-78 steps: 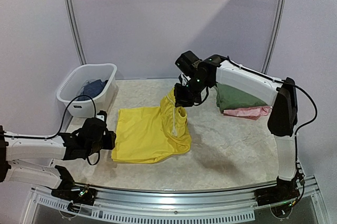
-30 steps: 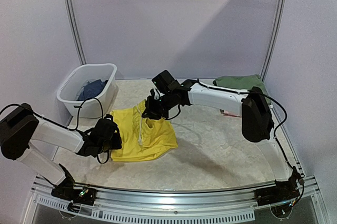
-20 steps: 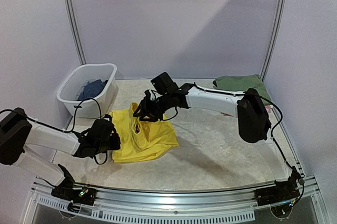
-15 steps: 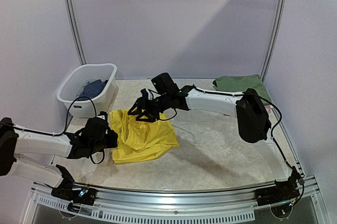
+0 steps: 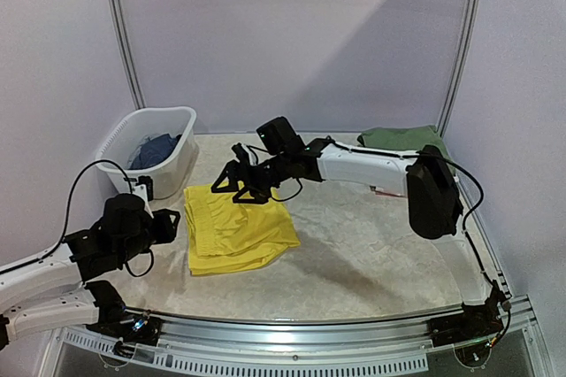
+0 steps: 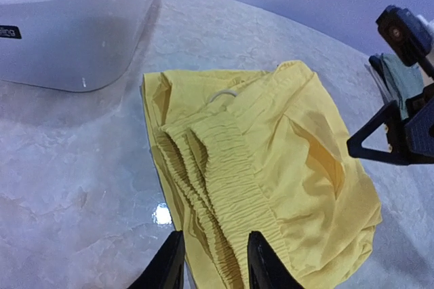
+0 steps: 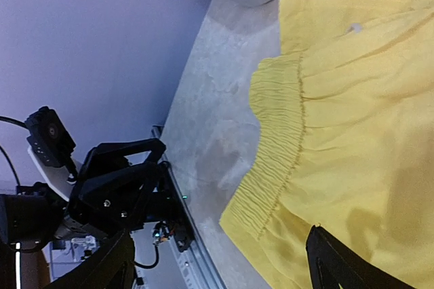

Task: Fold and stack the mixed laundry pile
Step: Fold the rectangle-folded shorts at the center of the board, then move the square-folded shorts to the center of the board.

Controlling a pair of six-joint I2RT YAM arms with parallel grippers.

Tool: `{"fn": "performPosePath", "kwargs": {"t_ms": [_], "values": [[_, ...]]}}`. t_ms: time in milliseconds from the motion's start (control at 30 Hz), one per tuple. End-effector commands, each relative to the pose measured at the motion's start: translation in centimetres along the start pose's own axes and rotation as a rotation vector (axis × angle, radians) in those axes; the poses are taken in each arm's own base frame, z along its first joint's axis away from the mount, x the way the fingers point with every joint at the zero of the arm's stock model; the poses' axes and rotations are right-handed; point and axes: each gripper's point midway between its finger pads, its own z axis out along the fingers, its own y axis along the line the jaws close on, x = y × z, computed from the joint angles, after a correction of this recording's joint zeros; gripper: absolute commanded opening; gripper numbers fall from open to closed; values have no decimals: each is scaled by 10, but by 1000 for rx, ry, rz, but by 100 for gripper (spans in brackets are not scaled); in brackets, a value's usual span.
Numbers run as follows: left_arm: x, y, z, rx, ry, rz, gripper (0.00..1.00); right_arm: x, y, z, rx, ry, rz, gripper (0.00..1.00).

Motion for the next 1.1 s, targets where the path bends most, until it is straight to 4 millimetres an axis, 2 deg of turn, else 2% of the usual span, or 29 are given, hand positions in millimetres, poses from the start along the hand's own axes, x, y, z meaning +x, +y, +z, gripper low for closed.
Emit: {"fn": "performPosePath", "kwargs": {"t_ms": [0,33,67,233,433,567,667,833,1067], "values": [[0,-29,5,99,79,89,32,-4,-39,-48,240,-57,-76,89],[-2,-36,9,115,93,101,32,-1,-49,-55,261,-55,-68,96],[-3,-43,12,133,104,116,32,3,-61,-60,282,-51,-59,98],[-5,-70,34,170,167,177,33,26,-76,-80,291,-26,-64,99],[-9,-82,70,128,201,206,33,42,-101,-103,372,-54,-46,99],[-1,-74,93,79,244,200,31,53,-118,-113,375,-68,-9,99],[7,-55,105,29,259,178,29,60,-125,-110,342,-60,27,99],[12,-32,115,-24,253,162,28,74,-139,-97,305,-24,81,88],[28,-8,121,-71,273,135,26,91,-149,-90,261,-10,130,76]]}}
